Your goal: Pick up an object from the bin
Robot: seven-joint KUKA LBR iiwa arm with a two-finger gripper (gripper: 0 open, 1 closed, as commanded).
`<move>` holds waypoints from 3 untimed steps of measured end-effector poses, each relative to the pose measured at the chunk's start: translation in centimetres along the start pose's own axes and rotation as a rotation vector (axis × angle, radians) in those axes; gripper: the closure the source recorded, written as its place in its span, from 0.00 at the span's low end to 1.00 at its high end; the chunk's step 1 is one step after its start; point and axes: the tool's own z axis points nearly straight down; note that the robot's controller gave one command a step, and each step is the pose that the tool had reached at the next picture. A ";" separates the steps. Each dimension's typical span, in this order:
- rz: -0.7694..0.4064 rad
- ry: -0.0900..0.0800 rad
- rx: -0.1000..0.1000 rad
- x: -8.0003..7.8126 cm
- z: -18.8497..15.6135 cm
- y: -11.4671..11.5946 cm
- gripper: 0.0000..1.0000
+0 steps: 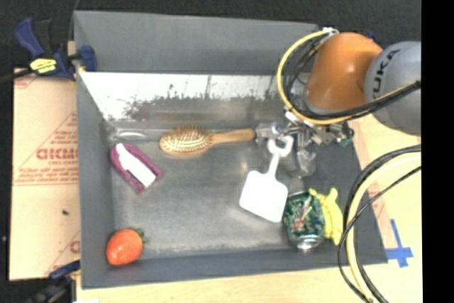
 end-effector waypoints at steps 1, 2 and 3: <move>0.130 -0.005 0.004 -0.3 -0.2 -0.9 0.00; 0.009 -0.005 0.007 -0.1 -0.3 -0.3 0.00; 0.126 -0.013 0.009 -0.4 -0.5 -1.1 1.00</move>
Offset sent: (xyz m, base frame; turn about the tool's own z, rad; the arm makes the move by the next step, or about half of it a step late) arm 0.0003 -0.0001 0.0001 0.0029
